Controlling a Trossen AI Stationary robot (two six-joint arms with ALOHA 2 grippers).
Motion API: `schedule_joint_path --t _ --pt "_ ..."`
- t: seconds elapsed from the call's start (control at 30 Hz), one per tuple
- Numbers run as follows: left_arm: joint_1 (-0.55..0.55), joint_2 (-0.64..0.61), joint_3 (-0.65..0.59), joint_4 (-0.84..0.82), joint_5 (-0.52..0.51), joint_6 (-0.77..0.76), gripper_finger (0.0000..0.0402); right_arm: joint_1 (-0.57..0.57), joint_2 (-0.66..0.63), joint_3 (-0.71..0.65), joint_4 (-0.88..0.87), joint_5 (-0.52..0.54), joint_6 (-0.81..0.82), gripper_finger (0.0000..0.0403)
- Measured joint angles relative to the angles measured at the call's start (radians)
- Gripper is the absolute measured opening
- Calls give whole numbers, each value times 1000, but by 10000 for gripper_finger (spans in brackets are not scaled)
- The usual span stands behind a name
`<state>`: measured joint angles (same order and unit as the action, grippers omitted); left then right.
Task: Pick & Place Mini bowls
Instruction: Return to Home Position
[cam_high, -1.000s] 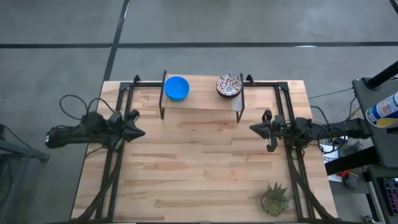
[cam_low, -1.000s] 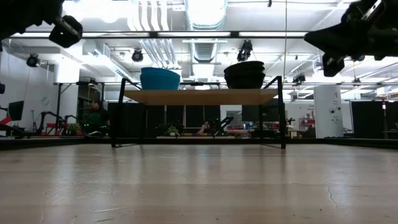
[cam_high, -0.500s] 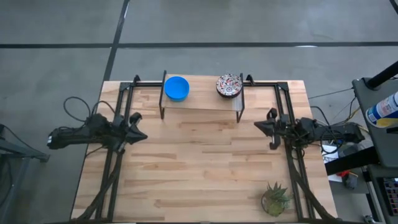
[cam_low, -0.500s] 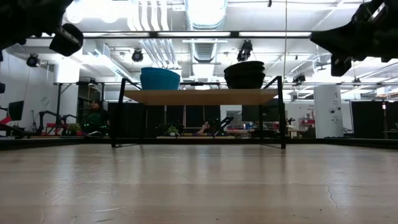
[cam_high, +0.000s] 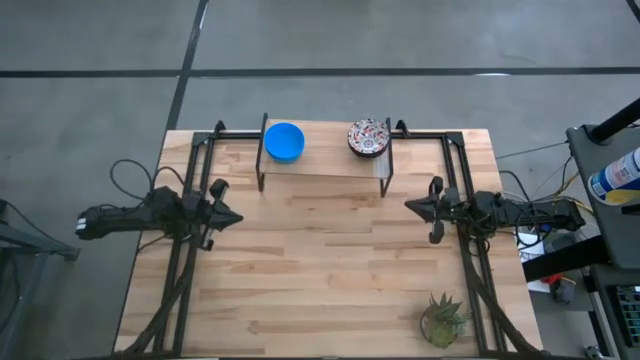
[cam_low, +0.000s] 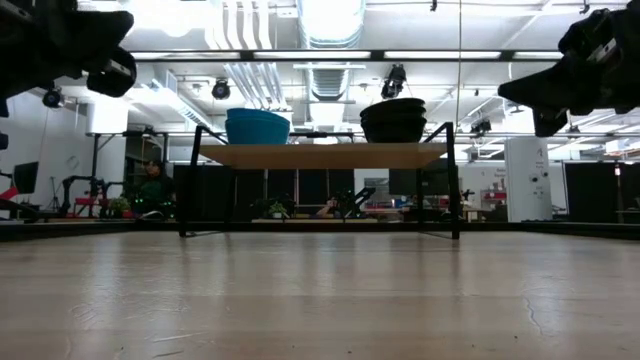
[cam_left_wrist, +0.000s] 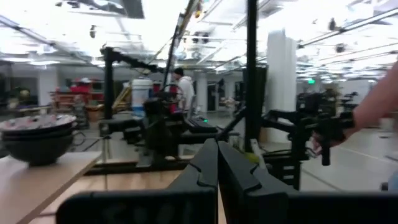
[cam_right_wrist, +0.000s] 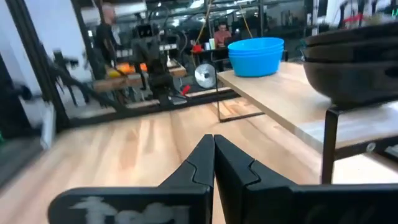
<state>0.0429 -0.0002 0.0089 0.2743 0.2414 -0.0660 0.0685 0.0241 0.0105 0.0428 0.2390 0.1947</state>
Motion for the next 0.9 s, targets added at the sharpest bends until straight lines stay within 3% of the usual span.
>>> schedule_joint_path --t 0.33,0.9 --pt "0 5 -1 -5 8 -226 2 1 20 0 1 -1 -253 9" --pt "0 16 -2 -6 8 -252 2 1 20 0 1 -3 -200 9"
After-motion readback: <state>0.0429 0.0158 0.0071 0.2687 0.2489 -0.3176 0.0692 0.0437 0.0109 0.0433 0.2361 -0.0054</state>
